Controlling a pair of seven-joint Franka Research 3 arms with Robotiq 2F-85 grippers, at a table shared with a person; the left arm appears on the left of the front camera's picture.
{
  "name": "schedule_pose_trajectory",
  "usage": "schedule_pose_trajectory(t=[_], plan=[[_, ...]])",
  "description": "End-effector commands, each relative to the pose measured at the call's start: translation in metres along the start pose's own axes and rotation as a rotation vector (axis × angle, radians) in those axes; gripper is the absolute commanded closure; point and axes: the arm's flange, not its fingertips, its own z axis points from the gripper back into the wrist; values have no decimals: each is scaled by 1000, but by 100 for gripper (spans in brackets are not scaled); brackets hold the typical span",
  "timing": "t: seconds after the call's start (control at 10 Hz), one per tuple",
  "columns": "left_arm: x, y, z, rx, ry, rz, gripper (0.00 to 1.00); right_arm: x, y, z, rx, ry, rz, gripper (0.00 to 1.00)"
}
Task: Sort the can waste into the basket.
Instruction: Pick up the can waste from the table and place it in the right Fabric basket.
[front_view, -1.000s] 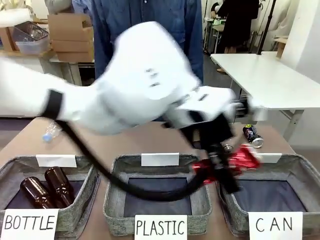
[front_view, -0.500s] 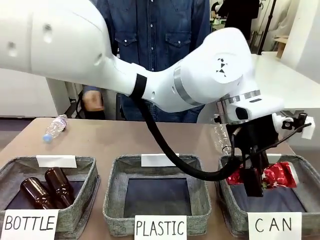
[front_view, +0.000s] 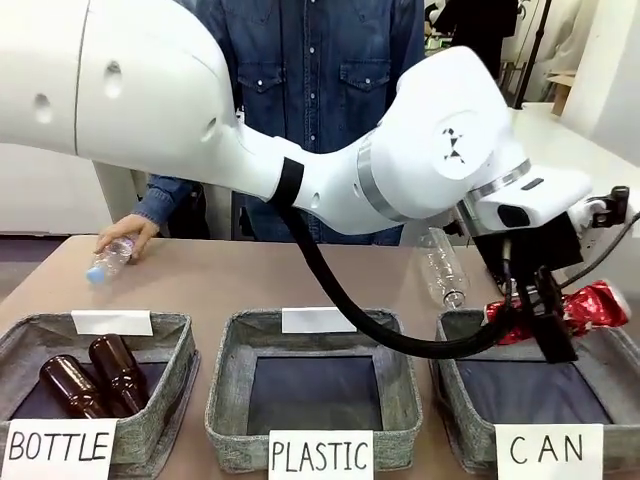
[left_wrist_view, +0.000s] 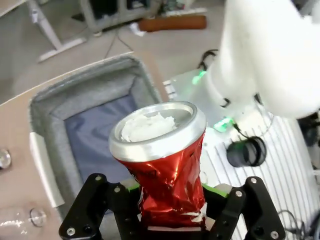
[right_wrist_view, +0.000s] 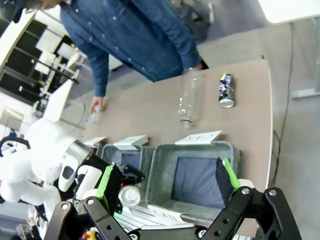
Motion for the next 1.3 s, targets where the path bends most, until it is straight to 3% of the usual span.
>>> schedule_pose_trajectory(t=[0.0, 0.2, 0.3, 0.4, 0.5, 0.7, 0.8, 1.0, 1.2], plan=[[-3, -7, -11, 61, 42, 14, 100, 2, 2, 2, -10, 7, -16, 0], [-5, -5, -9, 121, 17, 4, 100, 2, 2, 2, -10, 7, -16, 0], [-5, -4, -8, 133, -5, -3, 56, 2, 2, 2, -10, 7, -16, 0], [-5, -3, -8, 141, -6, -3, 42, 2, 2, 2, -10, 7, -16, 0], [-6, -3, -9, 138, -9, 2, 0, 2, 2, 2, -10, 7, -16, 0], [-6, -4, -8, 135, -4, 8, 0, 2, 2, 2, -10, 7, -16, 0], [-7, -4, -7, 137, -5, 12, 16, 2, 2, 2, -10, 7, -16, 0], [-6, -5, -4, 142, -14, 20, 0, 2, 2, 2, -10, 7, -16, 0], [-5, -10, 0, 138, -13, 34, 0, 2, 2, 2, -10, 7, -16, 0]])
